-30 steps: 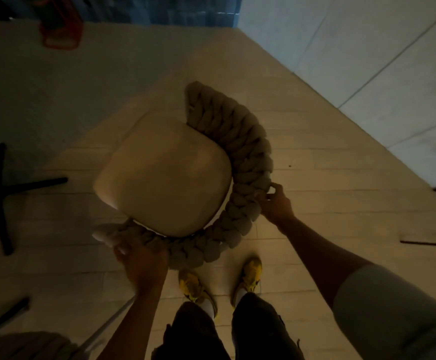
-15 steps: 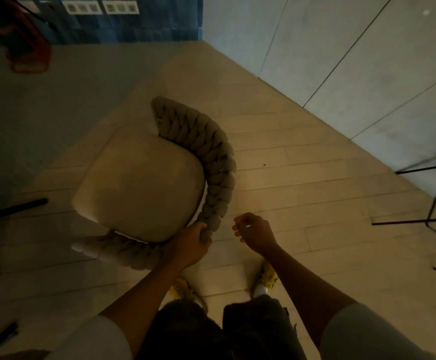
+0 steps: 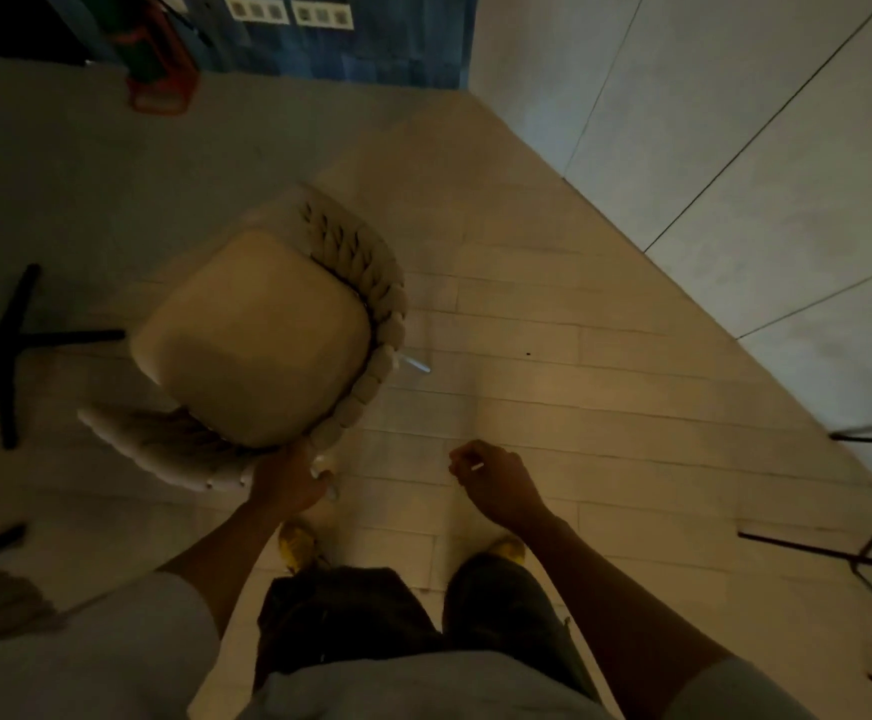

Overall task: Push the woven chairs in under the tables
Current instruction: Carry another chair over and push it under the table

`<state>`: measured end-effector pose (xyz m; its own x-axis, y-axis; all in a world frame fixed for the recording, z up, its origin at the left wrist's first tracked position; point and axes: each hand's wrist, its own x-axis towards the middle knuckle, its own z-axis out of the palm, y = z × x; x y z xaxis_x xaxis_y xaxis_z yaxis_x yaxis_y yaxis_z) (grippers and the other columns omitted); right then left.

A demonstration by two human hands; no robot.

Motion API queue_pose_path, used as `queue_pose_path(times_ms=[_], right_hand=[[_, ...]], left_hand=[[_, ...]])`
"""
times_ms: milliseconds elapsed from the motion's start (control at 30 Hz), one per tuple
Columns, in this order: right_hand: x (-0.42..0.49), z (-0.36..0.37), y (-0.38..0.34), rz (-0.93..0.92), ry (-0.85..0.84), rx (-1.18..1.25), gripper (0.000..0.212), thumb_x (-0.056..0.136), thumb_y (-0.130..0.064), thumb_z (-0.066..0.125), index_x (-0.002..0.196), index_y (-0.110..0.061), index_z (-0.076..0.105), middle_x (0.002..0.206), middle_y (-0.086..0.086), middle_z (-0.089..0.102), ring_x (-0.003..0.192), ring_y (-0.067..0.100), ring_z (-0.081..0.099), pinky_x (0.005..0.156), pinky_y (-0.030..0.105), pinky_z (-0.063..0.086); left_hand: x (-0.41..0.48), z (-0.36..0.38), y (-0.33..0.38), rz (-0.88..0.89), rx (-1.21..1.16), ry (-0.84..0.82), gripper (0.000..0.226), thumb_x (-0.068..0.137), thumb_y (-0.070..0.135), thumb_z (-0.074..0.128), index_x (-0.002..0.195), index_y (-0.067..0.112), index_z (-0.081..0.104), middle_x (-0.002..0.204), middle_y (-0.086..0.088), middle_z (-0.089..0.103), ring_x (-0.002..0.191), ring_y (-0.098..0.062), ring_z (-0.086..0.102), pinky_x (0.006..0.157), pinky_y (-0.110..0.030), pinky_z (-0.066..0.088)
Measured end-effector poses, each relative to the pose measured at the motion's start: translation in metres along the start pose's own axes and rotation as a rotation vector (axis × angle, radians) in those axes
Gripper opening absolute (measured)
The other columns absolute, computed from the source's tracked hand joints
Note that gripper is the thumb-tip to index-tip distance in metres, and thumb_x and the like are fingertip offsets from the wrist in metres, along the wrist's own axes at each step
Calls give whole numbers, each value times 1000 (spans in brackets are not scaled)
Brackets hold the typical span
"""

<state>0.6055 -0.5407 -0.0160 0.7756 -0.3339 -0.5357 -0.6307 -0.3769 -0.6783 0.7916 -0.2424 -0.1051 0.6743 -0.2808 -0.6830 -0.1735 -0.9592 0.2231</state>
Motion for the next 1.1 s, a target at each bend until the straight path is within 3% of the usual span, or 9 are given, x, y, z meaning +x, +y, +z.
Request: queue_pose_path(times_ms=[67, 100, 167, 233, 300, 367, 433, 667, 1100], right_hand=[[7, -23, -4, -84, -41, -116, 19, 102, -35, 59, 111, -24, 72, 110, -10, 75, 96, 9, 69, 87, 30, 56], [11, -32, -7, -109, -69, -158, 20, 102, -37, 58, 111, -25, 72, 111, -9, 75, 97, 11, 70, 87, 31, 56], [23, -45, -16, -165, -123, -258, 28, 101, -43, 55, 116, -24, 71, 116, -6, 75, 102, 15, 70, 88, 30, 54], [38, -52, -30, -264, -212, -392, 48, 98, -54, 46, 127, -23, 68, 128, -4, 71, 115, 16, 67, 95, 25, 47], [53, -58, -42, -330, -261, -462, 49, 98, -52, 49, 133, -22, 66, 136, -3, 67, 124, 18, 62, 104, 29, 45], [72, -60, -58, -382, -299, -500, 41, 99, -43, 60, 134, -21, 65, 134, 1, 68, 124, 21, 62, 105, 36, 49], [87, -67, -67, -420, -293, -539, 40, 99, -40, 63, 133, -19, 64, 132, 4, 68, 122, 23, 62, 103, 39, 51], [135, -74, -100, -601, -408, -788, 53, 99, -44, 63, 142, -14, 56, 141, 9, 60, 129, 25, 57, 105, 40, 49], [192, -50, -146, -922, -605, -1205, 62, 99, -54, 58, 148, -17, 46, 148, 6, 52, 133, 26, 50, 104, 44, 43]], left_hand=[[21, 27, -12, -54, 11, 48, 99, 62, 86, 46, 137, 22, 55, 122, -5, 67, 104, -28, 67, 83, -43, 59], [29, 37, -14, -71, 21, 62, 108, 59, 90, 45, 140, 19, 52, 126, -8, 64, 111, -30, 65, 88, -45, 58], [30, 42, -10, -98, -1, 79, 121, 59, 91, 49, 155, 18, 34, 150, -11, 46, 136, -35, 49, 106, -51, 49], [26, 42, -5, -110, -22, 101, 128, 59, 93, 49, 160, 19, 24, 161, -10, 33, 146, -36, 38, 113, -54, 42], [1, 18, 25, -119, -2, 98, 116, 64, 88, 54, 154, 16, 38, 153, -11, 46, 137, -35, 48, 106, -51, 48], [-22, -7, 46, -159, 18, 97, 85, 77, 73, 68, 137, 14, 56, 134, -8, 62, 121, -32, 61, 94, -45, 53], [-25, -14, 55, -143, 57, 151, 67, 80, 62, 75, 127, 16, 59, 119, -5, 69, 109, -29, 66, 86, -43, 56], [-15, -22, 67, -214, 58, 168, 47, 95, 48, 64, 132, 20, 58, 128, -5, 65, 116, -28, 63, 94, -42, 53], [-4, -8, 72, -320, -83, 272, 62, 91, 48, 67, 143, 18, 52, 137, -3, 59, 127, -28, 56, 108, -38, 45]])
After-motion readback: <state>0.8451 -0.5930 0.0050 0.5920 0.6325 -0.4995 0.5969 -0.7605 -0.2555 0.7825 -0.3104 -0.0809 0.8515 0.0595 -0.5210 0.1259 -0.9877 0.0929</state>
